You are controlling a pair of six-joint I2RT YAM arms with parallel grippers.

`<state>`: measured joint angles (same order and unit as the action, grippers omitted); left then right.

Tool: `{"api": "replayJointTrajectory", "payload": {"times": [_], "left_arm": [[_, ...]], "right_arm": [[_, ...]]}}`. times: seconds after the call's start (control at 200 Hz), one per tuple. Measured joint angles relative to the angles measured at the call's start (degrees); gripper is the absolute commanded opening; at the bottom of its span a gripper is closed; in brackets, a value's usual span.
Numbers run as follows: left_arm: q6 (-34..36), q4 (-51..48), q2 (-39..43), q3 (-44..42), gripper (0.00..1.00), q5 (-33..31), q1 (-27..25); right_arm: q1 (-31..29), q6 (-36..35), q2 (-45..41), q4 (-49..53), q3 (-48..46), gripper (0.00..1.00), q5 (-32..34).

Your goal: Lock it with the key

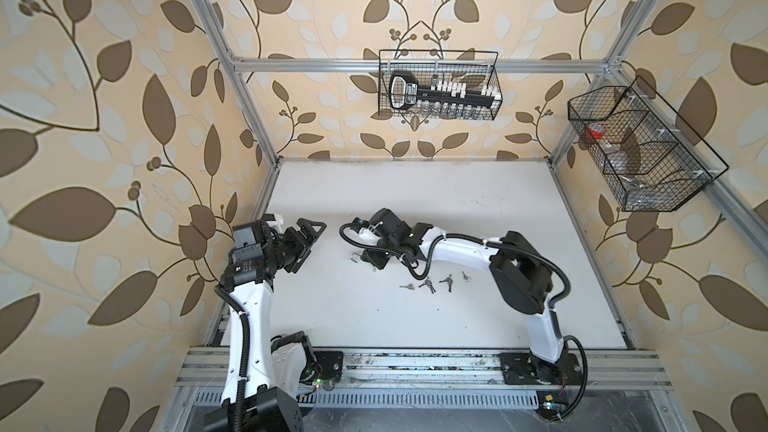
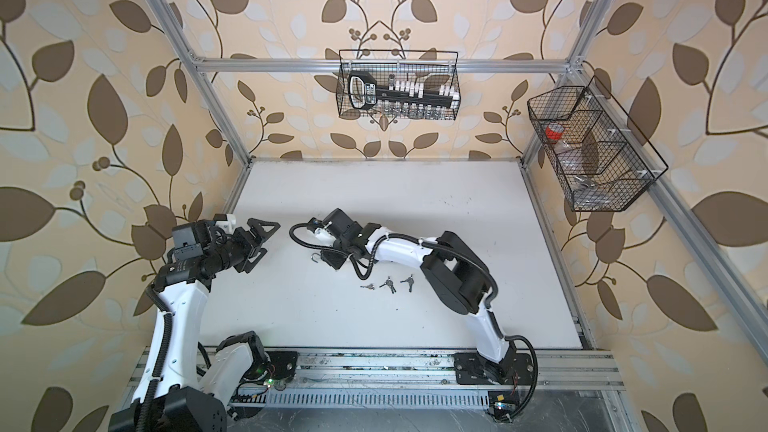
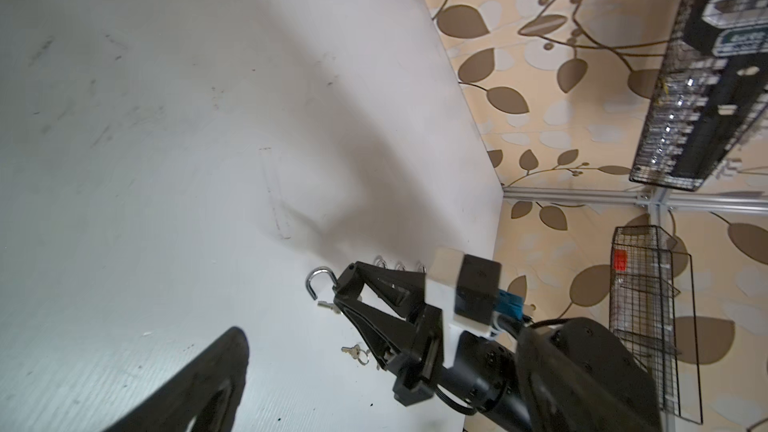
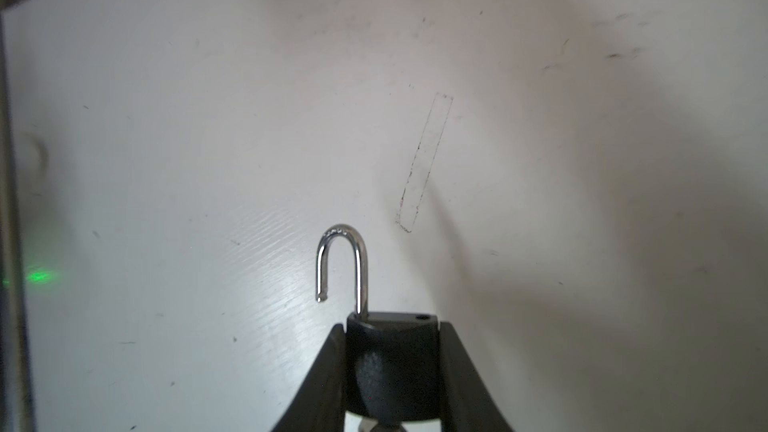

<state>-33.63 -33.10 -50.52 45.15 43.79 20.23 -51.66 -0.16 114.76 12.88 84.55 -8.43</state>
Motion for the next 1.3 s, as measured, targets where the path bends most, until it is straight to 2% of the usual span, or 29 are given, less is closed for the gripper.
{"api": "replayJointTrajectory", "payload": {"times": [0.125, 0.31, 0.505, 0.71, 0.99, 1.3], "left_arm": [[-0.6, 5.2, 0.0, 0.1, 0.9, 3.4, -5.4], [-1.7, 12.3, -1.2, 2.0, 0.76, 5.6, -17.5], [-3.3, 20.0, -3.7, 2.3, 0.64, 5.7, -27.1], [-4.0, 25.6, -7.8, 2.9, 0.59, 5.7, -35.1], [-3.8, 28.8, -10.4, 3.5, 0.48, 6.1, -40.9], [-2.9, 29.0, -10.4, 3.6, 0.31, 6.6, -42.3]], "right_arm": [[2.0, 2.5, -10.1, -4.7, -7.8, 0.15, -0.6], [5.8, 6.6, -23.0, -9.7, -19.0, 0.15, -3.3], [10.7, 10.2, -33.6, -13.1, -28.5, 0.14, -11.9], [13.0, 13.1, -40.3, -15.4, -33.0, 0.14, -20.4], [14.7, 15.8, -42.8, -17.7, -34.2, 0.12, -23.8], [14.8, 16.9, -42.8, -18.2, -34.3, 0.11, -24.7]]}}
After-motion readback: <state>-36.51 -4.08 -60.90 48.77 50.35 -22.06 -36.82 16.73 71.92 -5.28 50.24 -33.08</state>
